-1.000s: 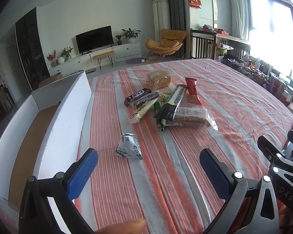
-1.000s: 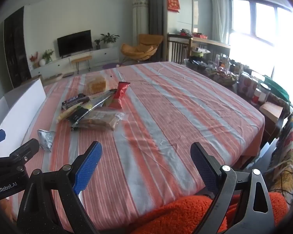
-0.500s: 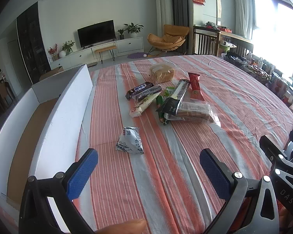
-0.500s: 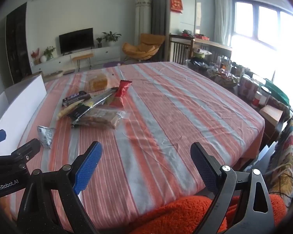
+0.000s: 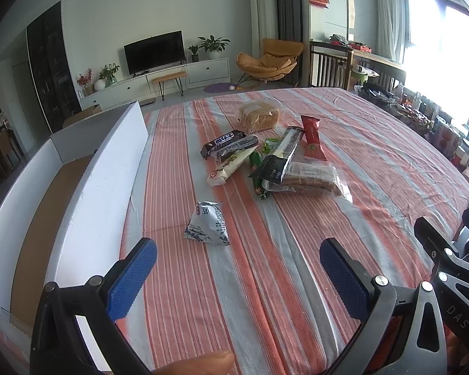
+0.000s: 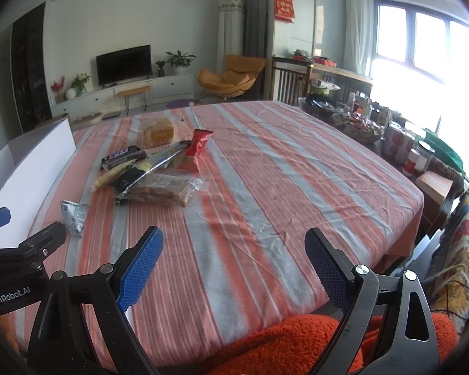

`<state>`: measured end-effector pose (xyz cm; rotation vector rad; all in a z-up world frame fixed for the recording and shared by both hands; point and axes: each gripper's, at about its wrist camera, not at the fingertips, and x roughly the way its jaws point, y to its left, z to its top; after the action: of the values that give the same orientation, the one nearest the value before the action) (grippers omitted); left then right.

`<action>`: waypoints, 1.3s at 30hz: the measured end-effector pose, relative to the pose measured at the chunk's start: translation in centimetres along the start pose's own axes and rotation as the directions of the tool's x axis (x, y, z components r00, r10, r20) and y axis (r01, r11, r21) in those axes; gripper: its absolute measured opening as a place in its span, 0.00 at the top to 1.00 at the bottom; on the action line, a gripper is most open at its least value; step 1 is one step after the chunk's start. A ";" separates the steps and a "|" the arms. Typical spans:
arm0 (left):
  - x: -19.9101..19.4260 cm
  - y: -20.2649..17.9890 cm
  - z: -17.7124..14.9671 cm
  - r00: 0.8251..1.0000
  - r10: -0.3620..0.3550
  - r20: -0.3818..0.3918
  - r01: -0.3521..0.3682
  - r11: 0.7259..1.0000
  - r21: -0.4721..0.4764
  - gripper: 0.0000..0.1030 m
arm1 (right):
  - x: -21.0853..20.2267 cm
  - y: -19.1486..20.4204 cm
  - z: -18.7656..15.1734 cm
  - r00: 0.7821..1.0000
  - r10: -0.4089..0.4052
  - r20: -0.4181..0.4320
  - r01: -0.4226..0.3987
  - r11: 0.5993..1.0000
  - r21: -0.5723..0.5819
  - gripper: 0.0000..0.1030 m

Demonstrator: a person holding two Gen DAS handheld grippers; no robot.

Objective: Organize snacks

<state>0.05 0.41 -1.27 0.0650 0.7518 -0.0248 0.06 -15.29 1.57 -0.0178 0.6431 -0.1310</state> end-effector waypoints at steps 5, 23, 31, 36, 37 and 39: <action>0.0 0.0 0.0 1.000 -0.002 -0.004 0.002 1.000 -0.001 0.00 | 0.0 0.1 0.0 1.000 0.000 0.000 0.000 1.000 0.001 0.09; 0.2 0.3 0.0 1.000 -0.001 -0.007 0.001 1.000 -0.010 0.00 | 0.1 0.2 -0.1 1.000 0.001 -0.001 -0.001 1.000 0.000 0.09; 0.2 0.3 0.0 1.000 -0.002 -0.010 0.002 1.000 -0.013 0.00 | 0.1 0.2 -0.1 1.000 0.001 -0.003 -0.001 1.000 0.001 0.09; 0.2 0.3 0.0 1.000 -0.002 -0.011 0.002 1.000 -0.013 0.00 | 0.1 0.2 -0.1 1.000 0.001 -0.003 -0.001 1.000 0.001 0.09; 0.2 0.3 0.0 1.000 -0.001 -0.011 0.001 1.000 -0.013 0.00 | 0.1 0.2 -0.1 1.000 0.001 -0.003 -0.001 1.000 0.001 0.09; 0.2 0.3 -0.1 1.000 -0.002 -0.011 0.002 1.000 -0.014 0.00 | 0.1 0.2 -0.1 1.000 0.001 -0.003 -0.001 1.000 0.001 0.09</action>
<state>0.18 0.75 -1.47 0.0516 0.7629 -0.0209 0.05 -15.13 1.41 -0.0160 0.6458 -0.1307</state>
